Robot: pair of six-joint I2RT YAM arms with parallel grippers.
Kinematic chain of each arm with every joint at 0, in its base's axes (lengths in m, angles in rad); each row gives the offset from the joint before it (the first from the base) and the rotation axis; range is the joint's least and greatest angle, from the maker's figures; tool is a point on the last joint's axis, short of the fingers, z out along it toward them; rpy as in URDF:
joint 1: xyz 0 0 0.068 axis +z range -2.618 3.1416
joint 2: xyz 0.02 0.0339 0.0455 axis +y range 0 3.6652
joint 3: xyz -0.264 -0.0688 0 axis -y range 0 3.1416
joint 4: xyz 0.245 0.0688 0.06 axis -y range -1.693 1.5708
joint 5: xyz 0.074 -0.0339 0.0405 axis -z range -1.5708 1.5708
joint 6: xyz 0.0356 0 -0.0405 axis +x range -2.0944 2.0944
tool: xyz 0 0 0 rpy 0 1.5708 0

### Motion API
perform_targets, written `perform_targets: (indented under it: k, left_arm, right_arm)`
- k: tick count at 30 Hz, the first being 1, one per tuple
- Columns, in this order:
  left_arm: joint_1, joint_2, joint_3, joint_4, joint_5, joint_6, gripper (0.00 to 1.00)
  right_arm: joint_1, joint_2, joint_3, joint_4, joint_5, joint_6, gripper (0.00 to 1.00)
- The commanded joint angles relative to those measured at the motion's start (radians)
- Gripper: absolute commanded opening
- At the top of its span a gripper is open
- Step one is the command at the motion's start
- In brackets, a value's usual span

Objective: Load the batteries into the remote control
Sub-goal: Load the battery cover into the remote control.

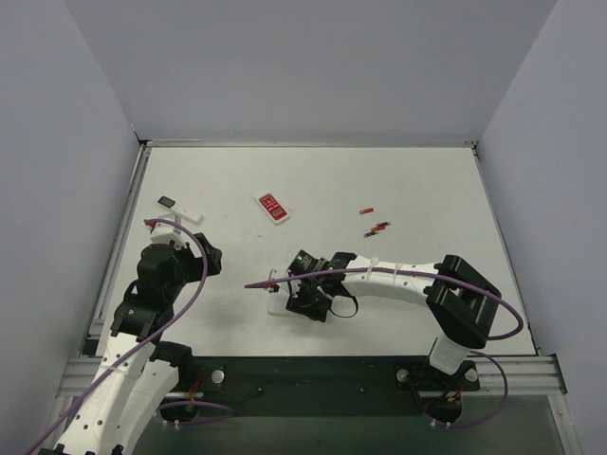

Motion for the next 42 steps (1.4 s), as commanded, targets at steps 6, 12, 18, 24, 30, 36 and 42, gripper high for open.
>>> perform_targets:
  k: [6,12,18,24,30,36,42]
  left_arm:
    - [0.004,-0.008,0.009,0.031,0.012,0.007,0.92]
    - [0.004,-0.009,0.007,0.031,0.012,0.008,0.92]
    - [0.005,-0.008,0.009,0.033,0.012,0.008,0.92]
    - [0.005,-0.008,0.007,0.033,0.012,0.008,0.92]
    - [0.005,-0.008,0.009,0.033,0.012,0.008,0.92]
    - [0.005,-0.004,0.009,0.033,0.012,0.007,0.92]
    - [0.005,-0.003,0.009,0.033,0.013,0.008,0.92]
  right_arm:
    - [0.007,-0.038,0.05,-0.058,0.039,-0.055,0.47]
    - [0.007,-0.006,0.053,-0.061,0.042,-0.084,0.48]
    - [0.007,0.014,0.065,-0.063,0.026,-0.102,0.5]
    - [0.006,0.028,0.073,-0.067,0.006,-0.108,0.52]
    - [0.007,0.037,0.078,-0.067,-0.003,-0.108,0.52]
    - [0.006,0.01,0.085,-0.069,-0.009,-0.089,0.53]
    - [0.006,-0.067,0.096,-0.074,-0.023,-0.047,0.61]
